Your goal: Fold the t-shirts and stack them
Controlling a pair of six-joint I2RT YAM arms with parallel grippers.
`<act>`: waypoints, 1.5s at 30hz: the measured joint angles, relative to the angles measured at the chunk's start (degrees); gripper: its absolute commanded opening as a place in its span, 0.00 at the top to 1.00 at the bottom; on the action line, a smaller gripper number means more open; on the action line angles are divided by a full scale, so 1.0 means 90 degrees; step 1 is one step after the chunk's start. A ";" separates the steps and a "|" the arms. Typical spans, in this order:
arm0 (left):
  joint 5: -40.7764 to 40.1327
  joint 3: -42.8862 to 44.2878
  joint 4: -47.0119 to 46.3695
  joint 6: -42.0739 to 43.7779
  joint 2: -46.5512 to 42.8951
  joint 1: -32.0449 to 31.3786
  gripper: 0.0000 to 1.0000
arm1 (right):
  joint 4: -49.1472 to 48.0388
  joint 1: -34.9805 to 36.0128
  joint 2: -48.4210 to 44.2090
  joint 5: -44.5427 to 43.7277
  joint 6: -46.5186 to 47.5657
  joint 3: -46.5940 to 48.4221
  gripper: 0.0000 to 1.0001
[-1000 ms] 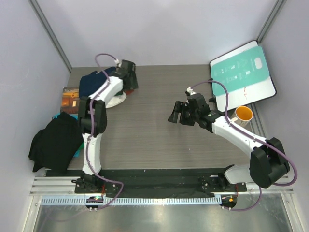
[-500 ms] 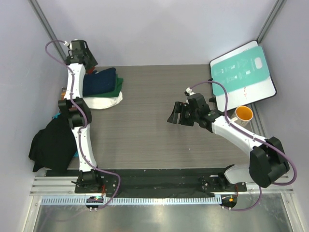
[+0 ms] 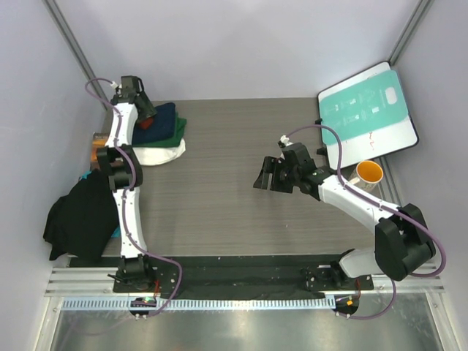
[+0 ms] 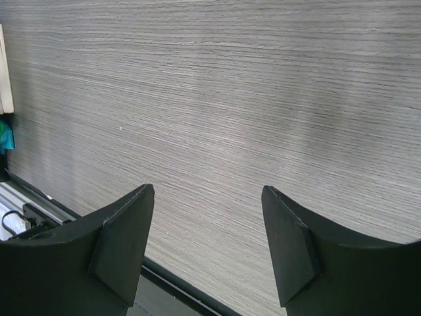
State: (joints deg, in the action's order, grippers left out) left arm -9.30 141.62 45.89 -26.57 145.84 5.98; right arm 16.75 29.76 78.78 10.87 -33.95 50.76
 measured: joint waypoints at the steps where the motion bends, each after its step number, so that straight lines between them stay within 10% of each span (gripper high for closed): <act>1: 0.0000 0.0000 -0.0007 0.0000 0.0000 0.0005 1.00 | 0.0000 0.0000 0.0015 0.0002 0.0000 -0.0007 0.28; 21: 0.0318 -0.1537 -0.0782 0.0233 -0.0879 -0.0056 1.00 | -0.0471 0.0000 0.0265 0.0311 -0.0274 -0.0459 0.29; 45: 0.0321 -0.1178 -0.0396 0.0440 -0.0622 -0.1977 1.00 | -0.0542 -0.0032 -0.0138 0.0335 -0.0296 -0.0901 0.29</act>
State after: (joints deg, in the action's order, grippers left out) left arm -6.42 131.02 42.33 -22.61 140.25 -11.81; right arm 11.88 29.47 77.54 13.89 -36.62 42.65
